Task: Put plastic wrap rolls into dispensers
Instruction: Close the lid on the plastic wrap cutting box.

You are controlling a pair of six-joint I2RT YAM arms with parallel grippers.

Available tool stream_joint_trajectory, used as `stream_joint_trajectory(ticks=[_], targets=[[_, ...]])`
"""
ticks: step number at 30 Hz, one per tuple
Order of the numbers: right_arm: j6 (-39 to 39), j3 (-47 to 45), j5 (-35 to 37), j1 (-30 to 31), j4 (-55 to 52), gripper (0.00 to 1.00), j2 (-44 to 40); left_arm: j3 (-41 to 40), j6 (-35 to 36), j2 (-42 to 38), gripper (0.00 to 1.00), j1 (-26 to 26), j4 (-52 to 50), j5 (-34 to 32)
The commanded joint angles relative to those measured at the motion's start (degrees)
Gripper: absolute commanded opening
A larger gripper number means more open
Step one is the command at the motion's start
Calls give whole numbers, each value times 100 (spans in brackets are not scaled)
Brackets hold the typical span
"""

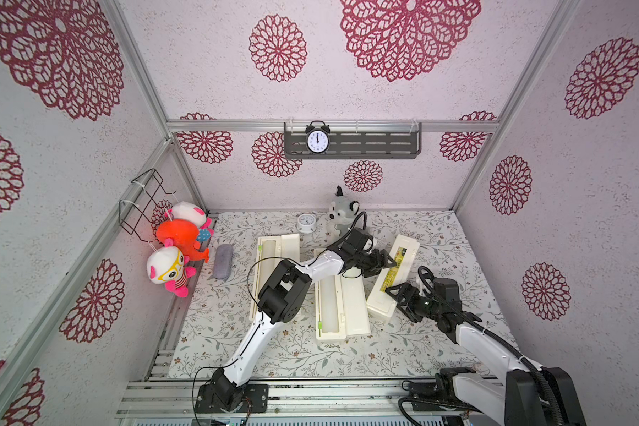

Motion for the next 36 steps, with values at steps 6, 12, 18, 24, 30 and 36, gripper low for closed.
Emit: stream_joint_trajectory(ticks=[6,12,18,24,30,36], targets=[[803,713,1485,803,-496,74,151,-199,27,-35,76,-333,-651,67],[1168,1151,2063,1488,-742,72,609,-290,-60,-30,76,-323,-472,87],[1522,1156,2455,1631,-1020,67,684,-547,-111,-157,75,-273,-264,62],[1493,1375,2490,1637,-1035,63,876,-714,-170,-236,76,-251,-148,158],[1248,1338,2460,1679,-1322,86,825,-1058,139,-687,76,-129,-500,323],[1201,1135,2474,1690,-1471,84,655,-1117,473,-923,76,-80,-994,604]])
